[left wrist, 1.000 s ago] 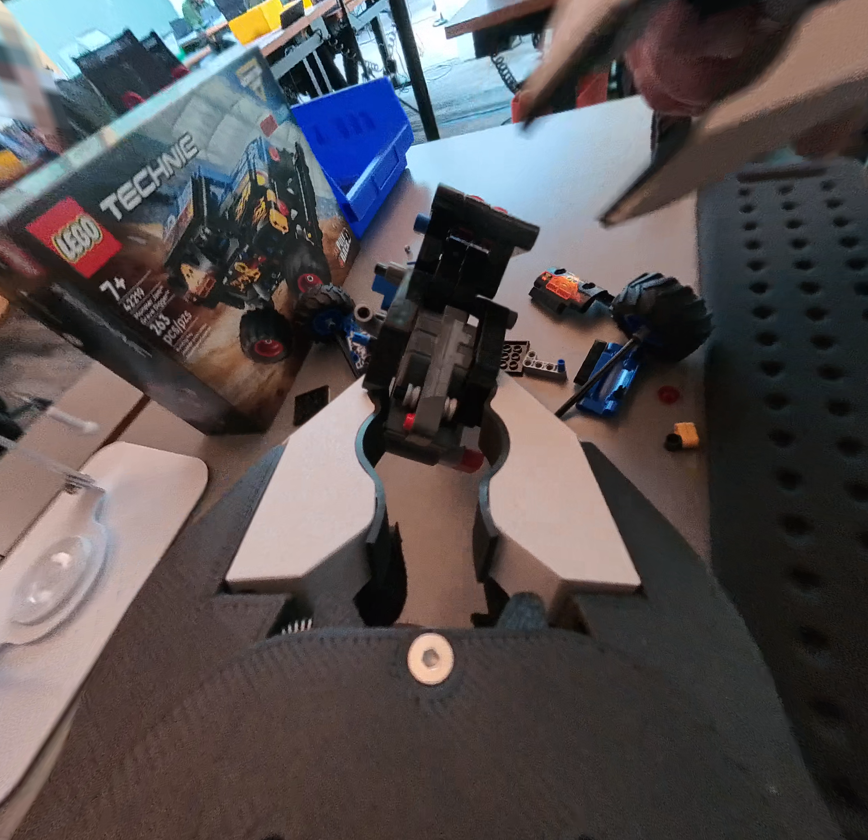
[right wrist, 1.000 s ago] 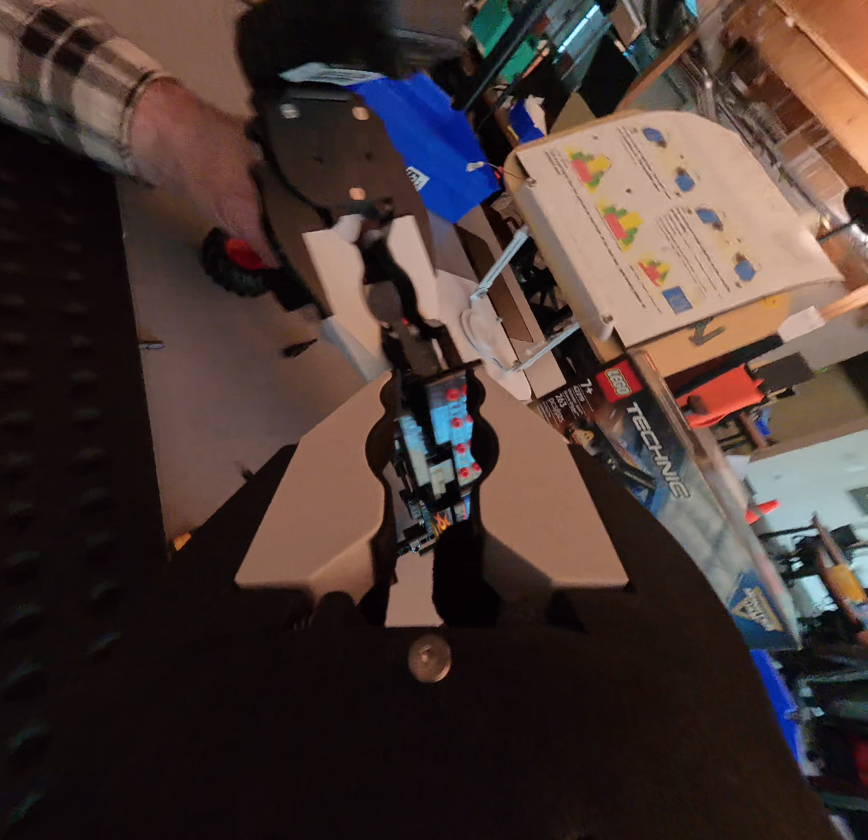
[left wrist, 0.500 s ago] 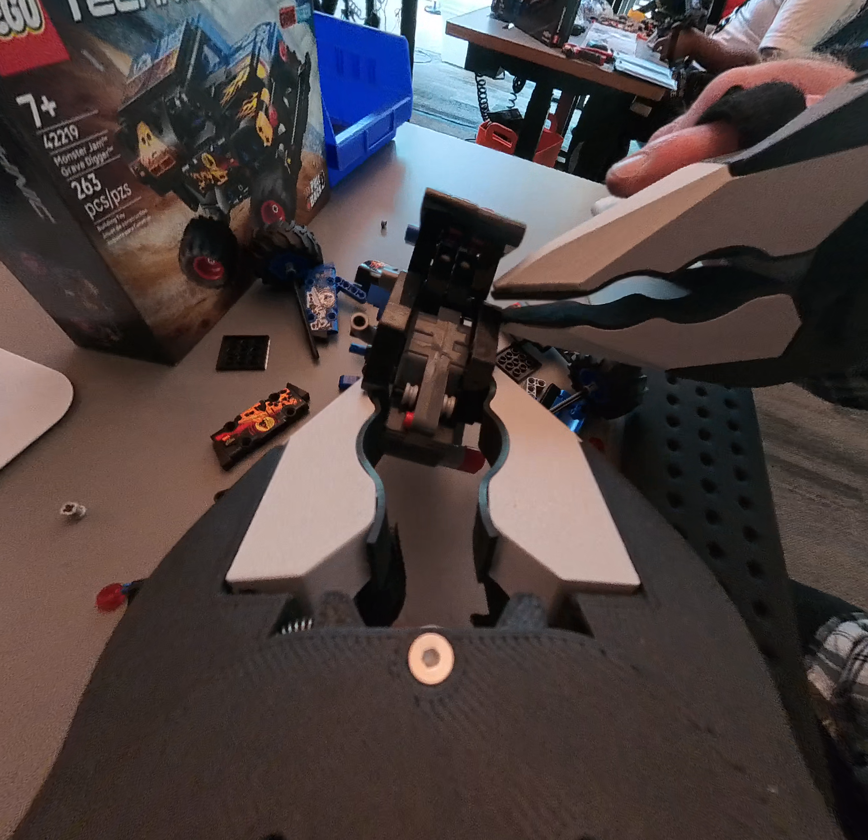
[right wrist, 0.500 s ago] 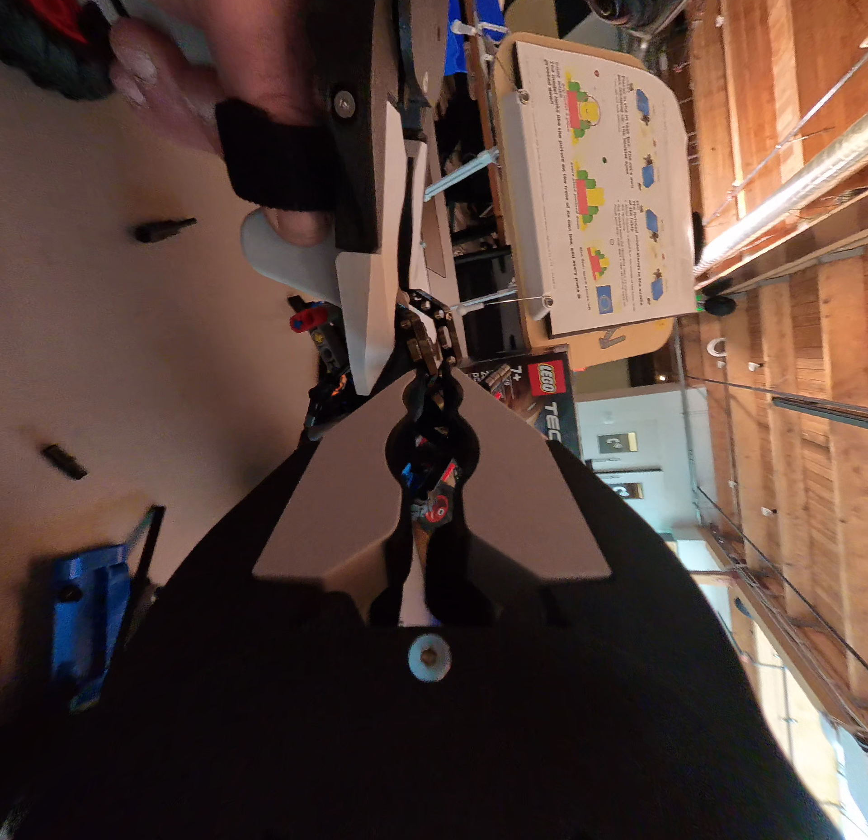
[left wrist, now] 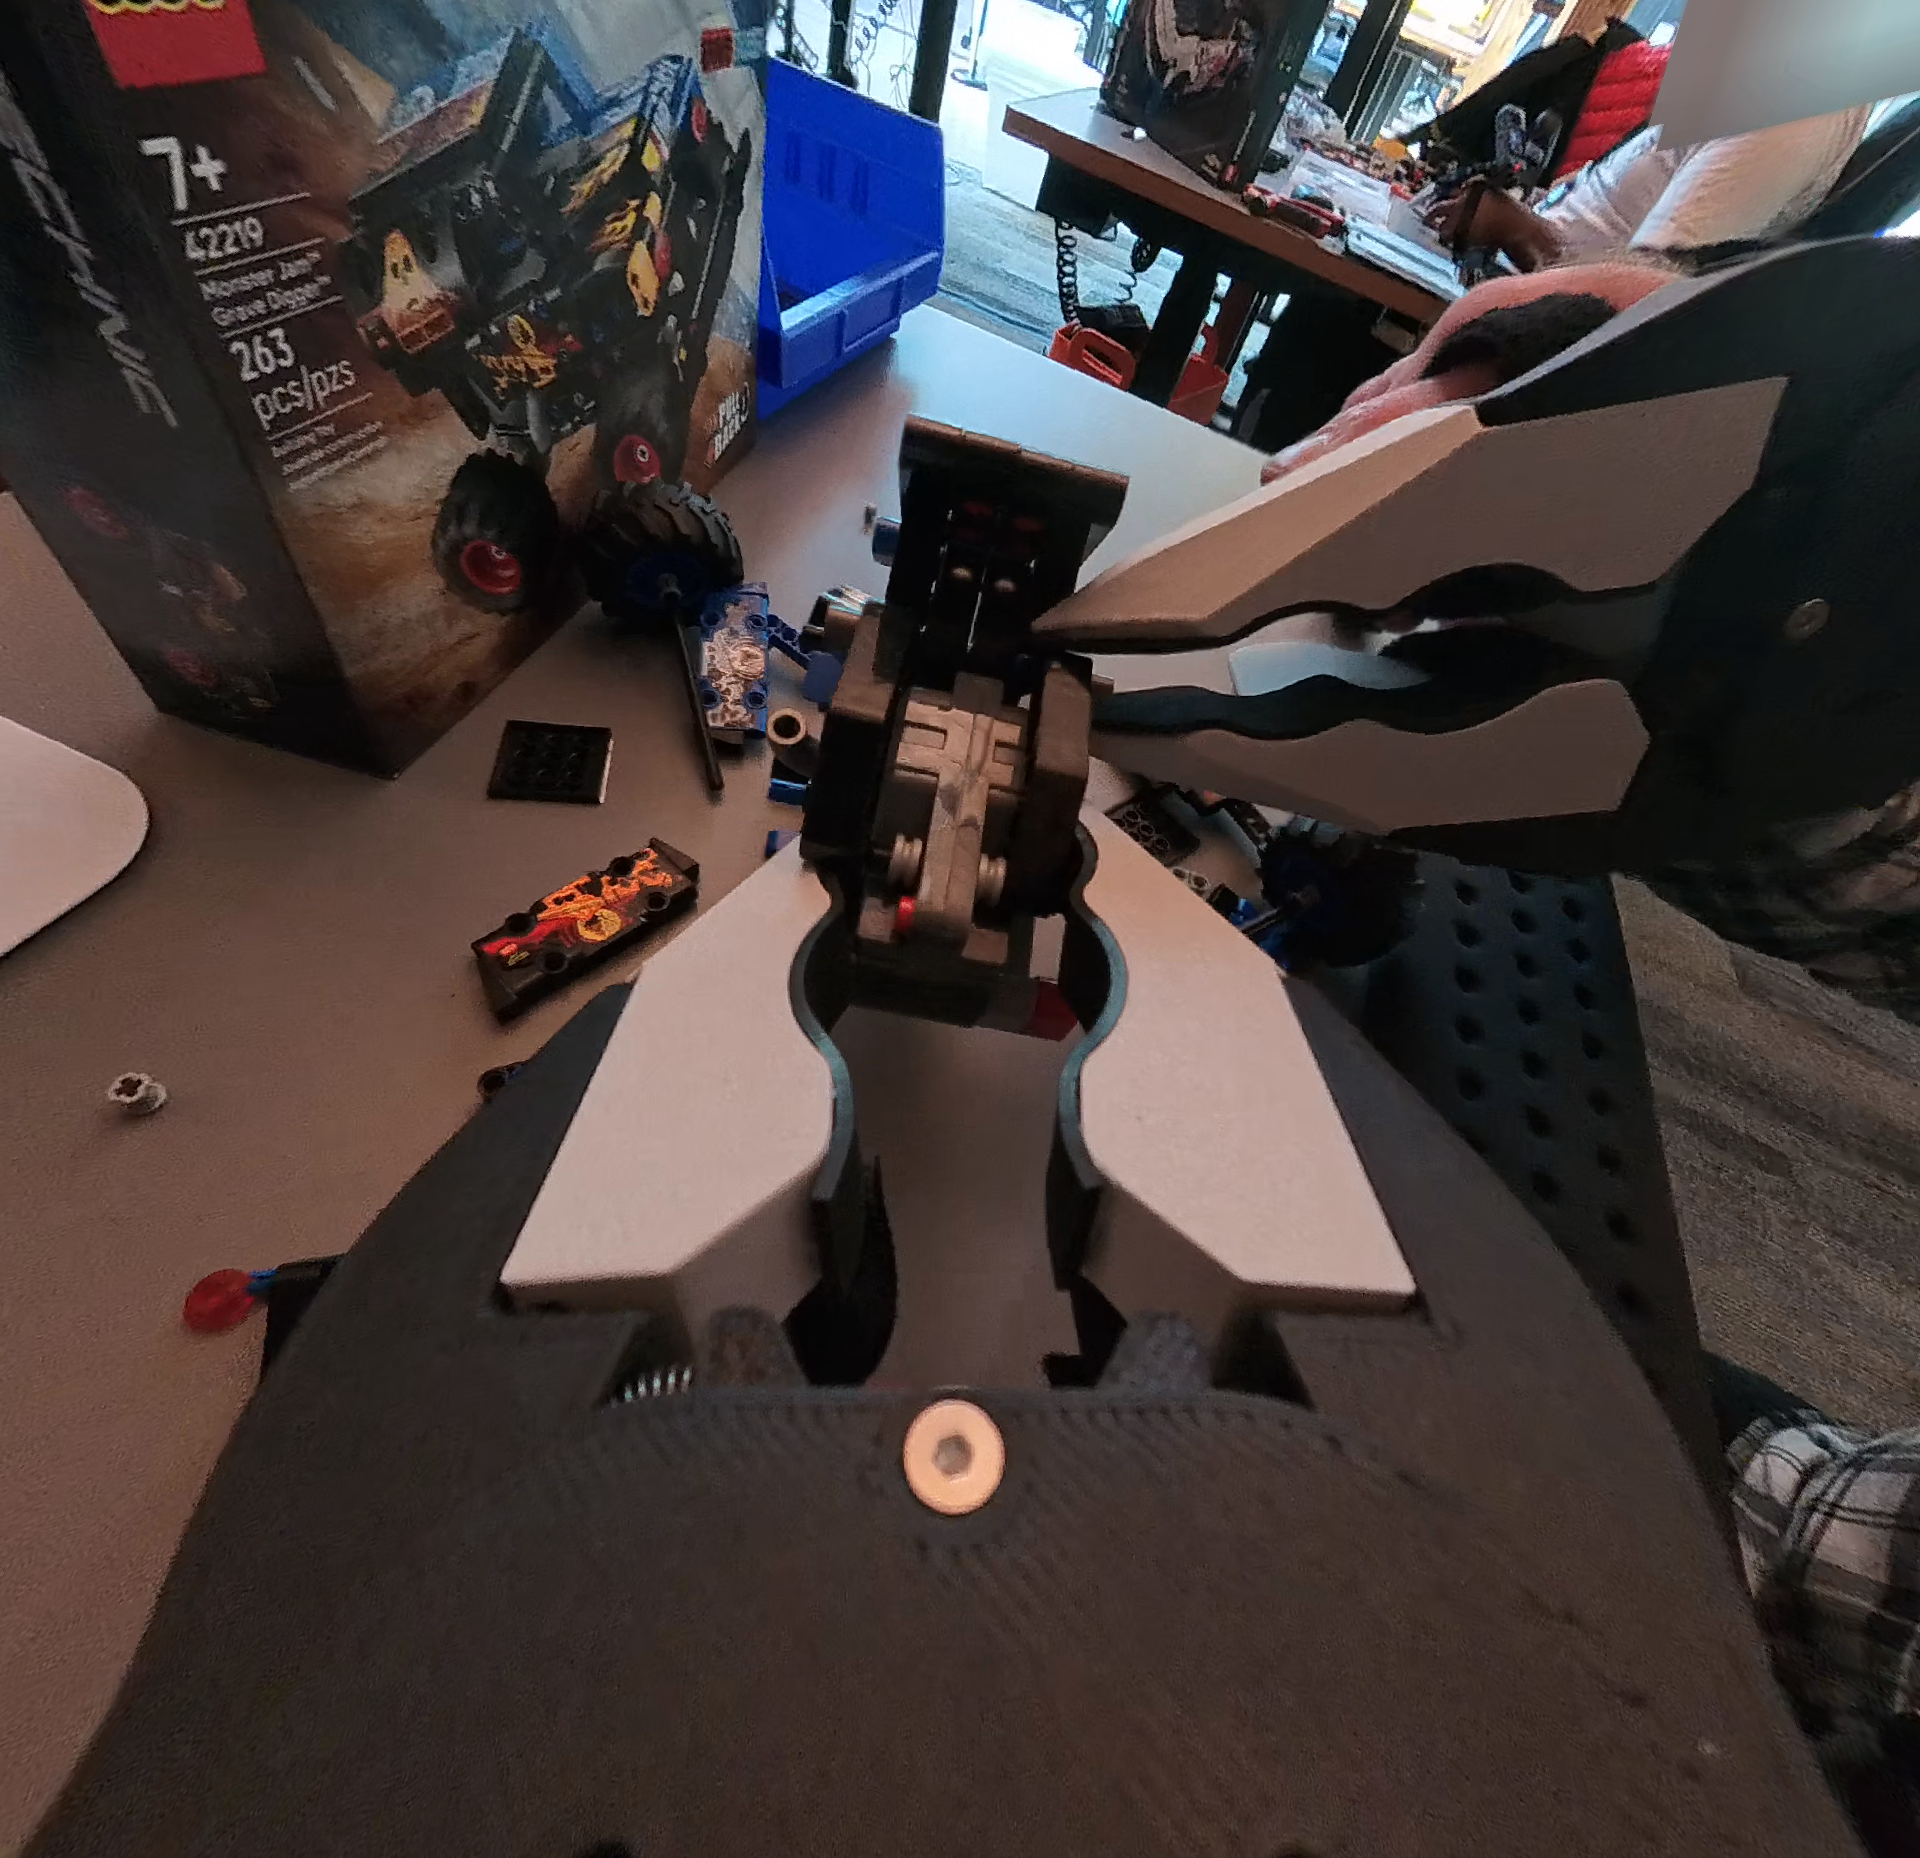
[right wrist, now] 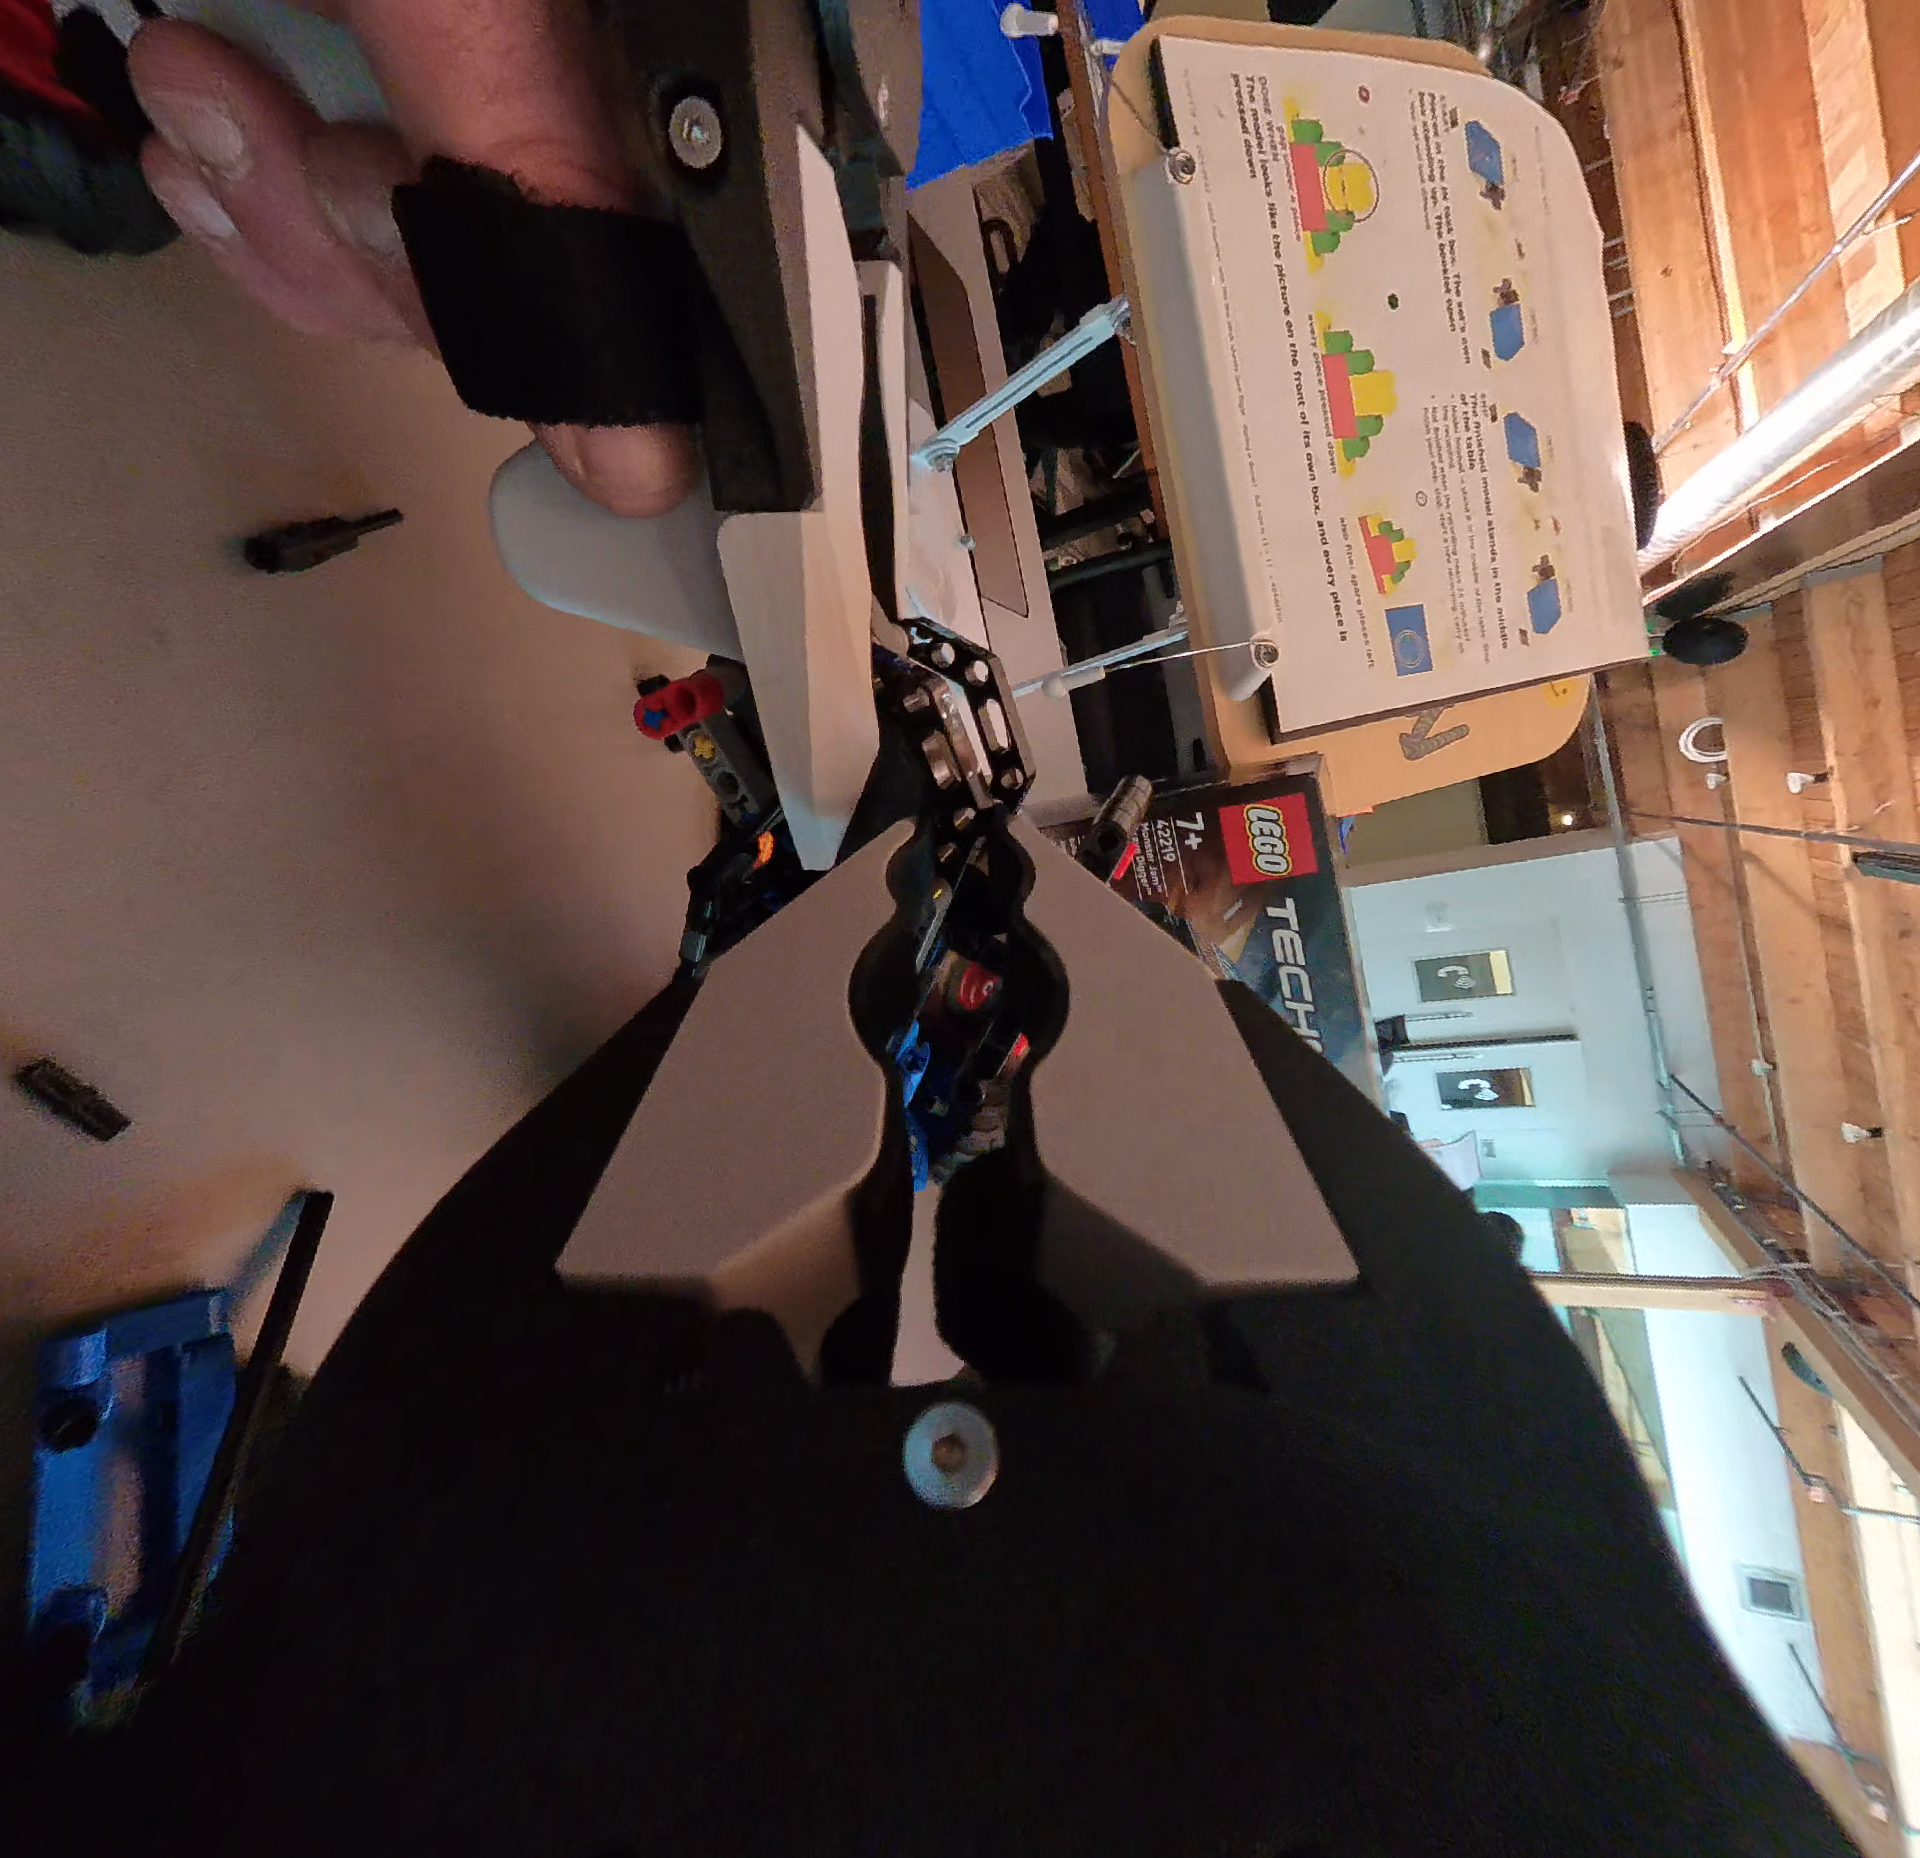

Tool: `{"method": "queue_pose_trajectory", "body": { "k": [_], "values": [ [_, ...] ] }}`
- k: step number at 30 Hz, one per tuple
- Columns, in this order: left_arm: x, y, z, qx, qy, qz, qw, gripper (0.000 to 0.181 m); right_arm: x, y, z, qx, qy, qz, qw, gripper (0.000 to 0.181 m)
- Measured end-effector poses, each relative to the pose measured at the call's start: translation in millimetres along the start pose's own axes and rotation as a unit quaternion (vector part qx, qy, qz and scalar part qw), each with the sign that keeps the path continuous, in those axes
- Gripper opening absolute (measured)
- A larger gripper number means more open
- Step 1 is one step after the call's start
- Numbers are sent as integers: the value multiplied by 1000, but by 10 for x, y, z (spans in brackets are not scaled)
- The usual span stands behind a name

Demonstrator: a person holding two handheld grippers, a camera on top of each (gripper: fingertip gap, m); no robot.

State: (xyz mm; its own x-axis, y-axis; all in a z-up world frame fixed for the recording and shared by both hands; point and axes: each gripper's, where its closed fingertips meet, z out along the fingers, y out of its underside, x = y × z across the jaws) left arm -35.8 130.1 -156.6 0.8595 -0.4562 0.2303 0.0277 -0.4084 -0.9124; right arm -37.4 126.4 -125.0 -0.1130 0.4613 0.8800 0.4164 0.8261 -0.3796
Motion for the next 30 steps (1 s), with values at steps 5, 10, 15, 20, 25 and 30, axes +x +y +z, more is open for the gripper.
{"method": "queue_pose_trajectory", "body": {
  "k": [5, 10, 15, 20, 25, 30],
  "values": [
    [-114, 4, -24, 21, 9, -49, 999, 33, 5, -43, 91, 0, 9, -4, 1000, 4],
    [-499, 67, -71, 32, -42, -93, 994, 31, 6, -221, 18, 61, -24, 67, 996, 0],
    [-488, 45, -124, 22, -51, -49, 997, 32, -1, -5, 96, 40, -52, 114, 991, 0],
    [-468, 15, -94, 20, -54, -47, 997, 32, -87, -21, 113, 37, -39, 82, 995, 8],
    [-384, 31, -48, 10, -58, -27, 998, 32, -29, 5, 256, 16, 16, 35, 999, 10],
    [-420, 17, -68, 12, -64, -26, 998, 31, 34, -23, 333, -2, 39, 2, 999, 9]
  ]
}}
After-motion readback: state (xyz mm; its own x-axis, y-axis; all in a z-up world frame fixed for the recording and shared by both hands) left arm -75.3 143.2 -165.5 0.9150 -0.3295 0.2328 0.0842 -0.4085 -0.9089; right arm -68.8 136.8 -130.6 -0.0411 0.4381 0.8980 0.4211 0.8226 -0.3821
